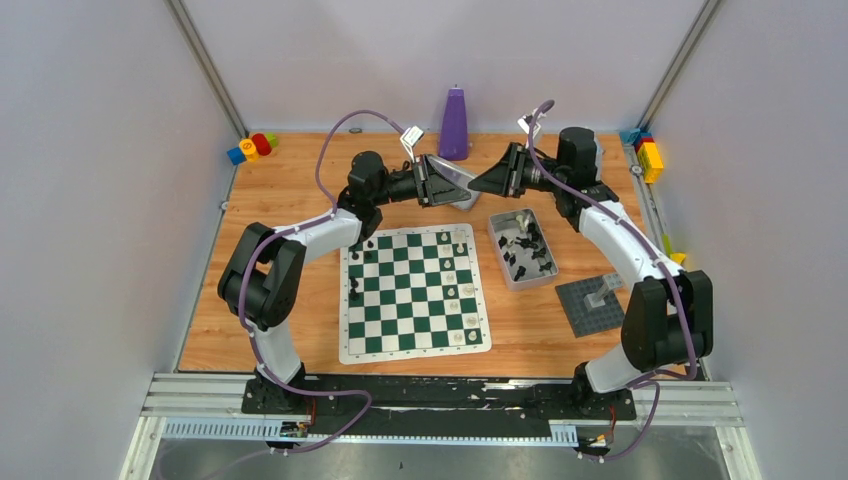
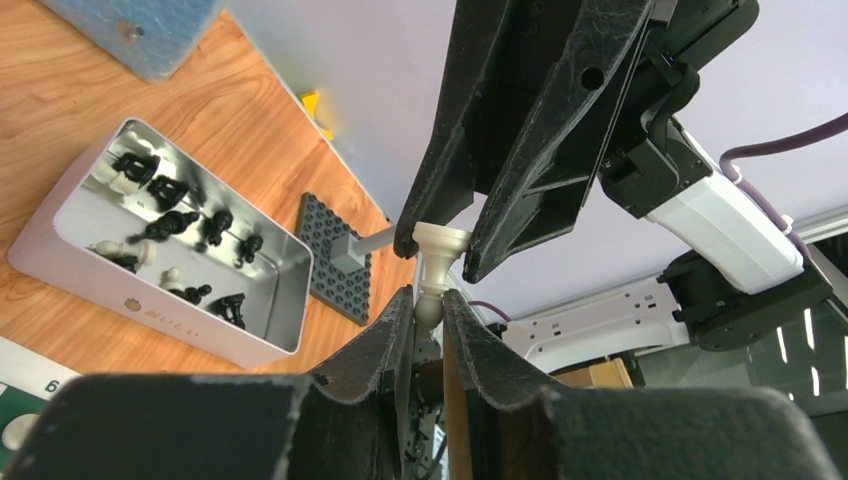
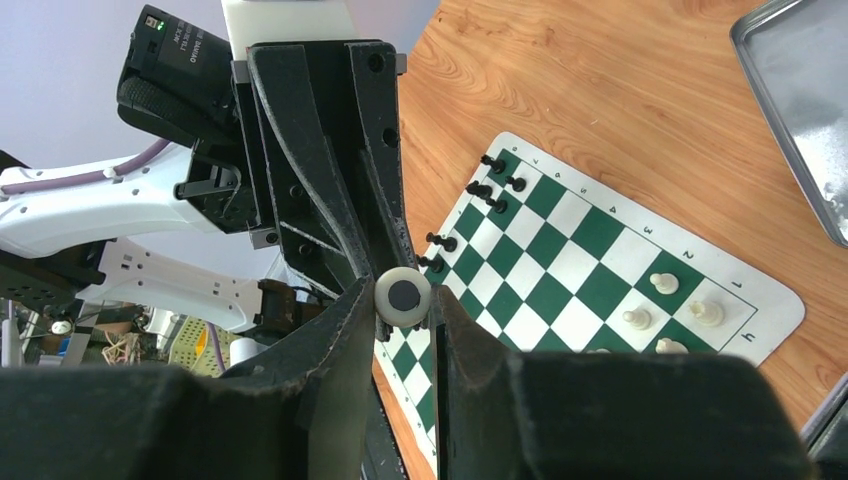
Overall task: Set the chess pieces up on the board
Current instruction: Place the chess piece on the chessboard.
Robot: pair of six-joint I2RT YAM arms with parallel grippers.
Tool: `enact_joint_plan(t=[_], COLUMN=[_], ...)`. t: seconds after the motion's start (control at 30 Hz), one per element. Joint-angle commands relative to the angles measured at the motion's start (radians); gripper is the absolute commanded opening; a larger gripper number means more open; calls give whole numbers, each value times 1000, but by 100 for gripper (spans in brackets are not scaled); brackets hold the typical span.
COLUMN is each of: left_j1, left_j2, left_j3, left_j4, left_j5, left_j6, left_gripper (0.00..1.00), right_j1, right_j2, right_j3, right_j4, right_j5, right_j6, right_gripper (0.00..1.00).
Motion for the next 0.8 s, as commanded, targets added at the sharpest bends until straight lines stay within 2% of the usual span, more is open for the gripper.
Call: enact_joint_plan(t=[0.0,0.43,0.57,0.77], left_j1=[10,10,10,11], left_j2=[-45,-47,-49,-51], left_j3=[37,50,55,55], left_j4=[5,-16,-21,-24], left_j5=[-4,10,12,12], left_j6=[26,35,36,37], left_gripper=[24,17,27,31], right_j1=[-7,-7,-7,-9], right_j2=[-56,-60,-67,-74], right_j3=[-10,-31,-38,-43], right_j4=[21,26,28,28], right_j5=[0,9,11,19], right_j6=[-29,-34,-36,-36], right_gripper=[25,25,25,23])
